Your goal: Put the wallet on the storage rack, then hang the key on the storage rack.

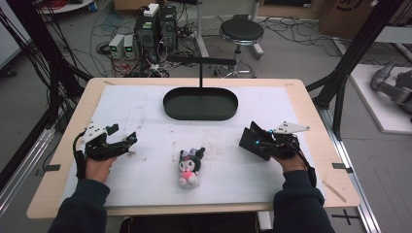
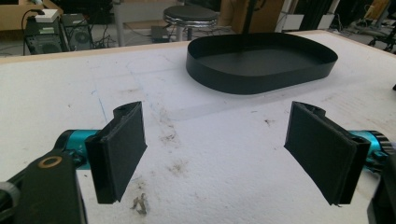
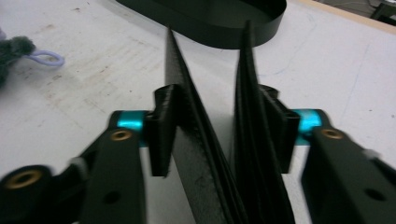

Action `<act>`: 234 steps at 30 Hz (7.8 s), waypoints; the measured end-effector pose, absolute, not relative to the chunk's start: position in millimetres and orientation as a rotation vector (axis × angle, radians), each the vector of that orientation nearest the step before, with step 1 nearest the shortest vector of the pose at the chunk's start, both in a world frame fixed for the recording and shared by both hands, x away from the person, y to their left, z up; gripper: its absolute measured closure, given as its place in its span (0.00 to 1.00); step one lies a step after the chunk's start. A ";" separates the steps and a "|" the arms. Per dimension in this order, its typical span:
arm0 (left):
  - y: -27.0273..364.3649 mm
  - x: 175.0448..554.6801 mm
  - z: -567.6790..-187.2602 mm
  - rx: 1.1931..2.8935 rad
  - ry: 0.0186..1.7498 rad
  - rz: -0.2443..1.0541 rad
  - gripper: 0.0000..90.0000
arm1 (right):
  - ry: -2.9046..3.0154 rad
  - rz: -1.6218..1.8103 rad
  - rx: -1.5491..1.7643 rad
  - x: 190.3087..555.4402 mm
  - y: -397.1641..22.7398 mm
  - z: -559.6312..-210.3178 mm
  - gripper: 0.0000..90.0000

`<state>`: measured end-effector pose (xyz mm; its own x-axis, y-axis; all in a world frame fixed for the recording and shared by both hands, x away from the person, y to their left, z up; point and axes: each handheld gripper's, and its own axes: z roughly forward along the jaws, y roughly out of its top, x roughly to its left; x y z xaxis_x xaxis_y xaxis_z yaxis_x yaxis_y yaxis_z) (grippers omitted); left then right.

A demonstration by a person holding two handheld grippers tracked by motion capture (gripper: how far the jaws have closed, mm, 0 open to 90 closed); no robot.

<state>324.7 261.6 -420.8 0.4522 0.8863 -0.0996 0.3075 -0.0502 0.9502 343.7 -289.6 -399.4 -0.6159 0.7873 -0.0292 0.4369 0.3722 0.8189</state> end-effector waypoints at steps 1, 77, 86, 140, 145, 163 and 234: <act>261.5 324.8 -420.9 1.605 1.061 0.657 0.22 | 2.220 1.136 1.061 343.7 -289.6 -399.4 0.72; 263.1 325.4 -422.0 1.603 1.057 0.652 0.22 | 2.164 1.118 1.045 505.1 -132.7 -375.9 0.50; 264.3 324.0 -422.6 1.593 1.056 0.636 0.22 | 2.164 1.173 1.032 468.3 -176.4 -351.7 0.41; 184.3 320.2 -421.8 1.742 0.895 0.355 0.34 | 2.049 1.067 1.149 360.9 -303.7 -398.5 0.25; 151.2 313.3 -421.5 1.808 0.859 0.304 0.35 | 2.051 1.073 1.152 361.6 -303.1 -398.8 0.25; 79.8 311.4 -437.9 2.004 0.786 0.191 0.29 | 2.047 1.086 1.150 358.5 -303.3 -397.0 0.26; 177.1 340.2 -365.9 1.932 0.871 0.426 0.39 | 2.045 1.099 1.161 359.0 -302.8 -397.2 0.26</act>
